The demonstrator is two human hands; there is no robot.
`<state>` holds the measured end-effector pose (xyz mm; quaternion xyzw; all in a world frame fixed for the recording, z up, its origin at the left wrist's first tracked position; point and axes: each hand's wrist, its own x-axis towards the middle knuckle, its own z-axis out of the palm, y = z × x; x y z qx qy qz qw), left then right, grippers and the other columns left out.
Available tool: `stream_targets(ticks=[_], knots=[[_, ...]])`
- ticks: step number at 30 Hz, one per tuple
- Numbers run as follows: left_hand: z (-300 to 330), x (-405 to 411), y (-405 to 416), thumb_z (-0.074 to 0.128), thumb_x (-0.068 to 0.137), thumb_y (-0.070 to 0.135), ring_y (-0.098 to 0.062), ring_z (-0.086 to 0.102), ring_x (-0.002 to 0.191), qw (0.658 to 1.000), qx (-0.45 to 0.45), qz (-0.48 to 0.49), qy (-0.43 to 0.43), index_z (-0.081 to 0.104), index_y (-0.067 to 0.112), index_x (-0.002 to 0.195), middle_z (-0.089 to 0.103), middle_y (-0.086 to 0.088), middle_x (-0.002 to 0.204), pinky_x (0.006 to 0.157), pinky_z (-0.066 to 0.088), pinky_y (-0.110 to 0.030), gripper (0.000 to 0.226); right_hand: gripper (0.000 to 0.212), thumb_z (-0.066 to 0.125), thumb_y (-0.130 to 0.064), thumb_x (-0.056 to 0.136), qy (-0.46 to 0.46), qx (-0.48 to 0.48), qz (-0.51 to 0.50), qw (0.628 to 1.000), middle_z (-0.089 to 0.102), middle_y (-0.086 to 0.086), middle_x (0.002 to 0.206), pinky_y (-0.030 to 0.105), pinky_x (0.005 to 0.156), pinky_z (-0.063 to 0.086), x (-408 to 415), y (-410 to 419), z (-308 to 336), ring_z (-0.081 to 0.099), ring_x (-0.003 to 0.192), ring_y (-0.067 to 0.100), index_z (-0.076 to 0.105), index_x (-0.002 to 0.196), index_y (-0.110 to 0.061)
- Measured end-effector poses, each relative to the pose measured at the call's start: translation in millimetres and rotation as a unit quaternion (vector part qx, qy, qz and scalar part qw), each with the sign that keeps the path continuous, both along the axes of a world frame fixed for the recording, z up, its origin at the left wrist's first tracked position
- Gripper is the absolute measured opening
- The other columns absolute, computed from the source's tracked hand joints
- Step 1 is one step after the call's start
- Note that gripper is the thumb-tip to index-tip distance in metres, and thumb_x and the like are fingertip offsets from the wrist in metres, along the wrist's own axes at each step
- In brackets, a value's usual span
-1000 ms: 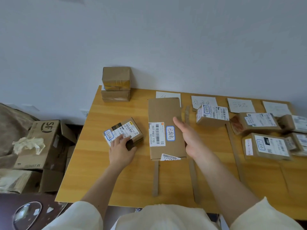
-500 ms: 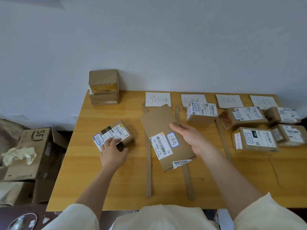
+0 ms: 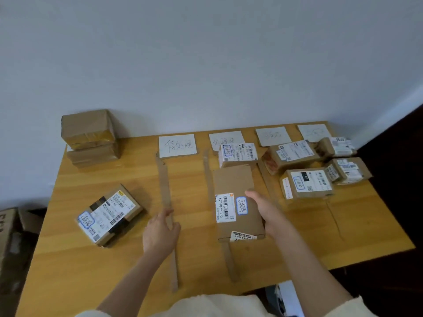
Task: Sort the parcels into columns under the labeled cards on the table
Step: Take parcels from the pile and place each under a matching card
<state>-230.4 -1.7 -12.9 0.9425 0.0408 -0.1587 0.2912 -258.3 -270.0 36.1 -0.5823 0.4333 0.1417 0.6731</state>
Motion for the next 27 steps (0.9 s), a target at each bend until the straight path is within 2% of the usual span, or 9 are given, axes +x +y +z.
stream_targets(ticks=[2, 4, 10, 15, 18, 23, 27], knots=[[-1, -1, -22, 0.057, 0.091, 0.033, -0.017, 0.059, 0.111, 0.999, -0.003, -0.039, 0.033, 0.053, 0.029, 0.128, 0.059, 0.005, 0.127, 0.078, 0.049, -0.028, 0.038, 0.036, 0.066, -0.032, 0.085, -0.011, -0.003, -0.061, 0.998, 0.073, 0.012, 0.095, 0.035, 0.068, 0.056, -10, -17, -1, 0.069, 0.078, 0.027, 0.066, 0.113, -0.008], [-2, -1, -44, 0.055, 0.092, 0.036, -0.012, 0.059, 0.108, 0.995, -0.003, -0.082, 0.049, 0.053, 0.030, 0.126, 0.060, 0.010, 0.125, 0.074, 0.049, -0.026, 0.034, 0.034, 0.064, -0.027, 0.087, -0.027, -0.011, -0.123, 0.992, 0.073, 0.011, 0.094, 0.032, 0.065, 0.054, -20, -35, -1, 0.067, 0.076, 0.024, 0.065, 0.114, -0.006], [-5, -6, -107, 0.054, 0.093, 0.038, -0.011, 0.059, 0.109, 0.981, -0.019, -0.177, 0.075, 0.055, 0.031, 0.123, 0.061, 0.011, 0.122, 0.075, 0.051, -0.027, 0.031, 0.040, 0.063, -0.038, 0.082, -0.051, -0.038, -0.267, 0.962, 0.073, 0.016, 0.102, 0.033, 0.059, 0.056, -50, -86, -4, 0.068, 0.076, 0.030, 0.066, 0.111, -0.010], [-9, -13, -143, 0.054, 0.093, 0.033, -0.012, 0.059, 0.111, 0.971, -0.026, -0.220, 0.085, 0.057, 0.030, 0.122, 0.062, 0.009, 0.122, 0.081, 0.053, -0.030, 0.029, 0.047, 0.056, -0.042, 0.083, -0.074, -0.052, -0.399, 0.913, 0.070, 0.016, 0.108, 0.028, 0.054, 0.052, -87, -122, -14, 0.067, 0.083, 0.030, 0.064, 0.118, -0.010], [-13, -15, -155, 0.055, 0.093, 0.033, -0.011, 0.060, 0.110, 0.968, -0.020, -0.231, 0.097, 0.056, 0.029, 0.123, 0.062, 0.009, 0.123, 0.080, 0.052, -0.029, 0.030, 0.046, 0.056, -0.041, 0.083, -0.044, -0.081, -0.465, 0.880, 0.070, 0.015, 0.106, 0.028, 0.054, 0.051, -106, -138, -20, 0.066, 0.082, 0.031, 0.064, 0.116, -0.010], [-16, -14, -165, 0.055, 0.094, 0.033, -0.013, 0.059, 0.111, 0.966, -0.011, -0.237, 0.102, 0.057, 0.027, 0.125, 0.062, 0.007, 0.124, 0.083, 0.051, -0.030, 0.032, 0.045, 0.059, -0.041, 0.078, -0.017, -0.069, -0.503, 0.861, 0.070, 0.015, 0.108, 0.035, 0.065, 0.054, -118, -161, -32, 0.066, 0.091, 0.034, 0.065, 0.113, -0.013], [-19, -11, -168, 0.054, 0.094, 0.034, -0.014, 0.060, 0.108, 0.966, -0.010, -0.233, 0.111, 0.056, 0.028, 0.124, 0.062, 0.007, 0.125, 0.078, 0.050, -0.028, 0.031, 0.045, 0.057, -0.042, 0.078, -0.018, -0.055, -0.477, 0.877, 0.071, 0.011, 0.104, 0.034, 0.063, 0.055, -107, -175, -35, 0.067, 0.087, 0.032, 0.066, 0.113, -0.015]])
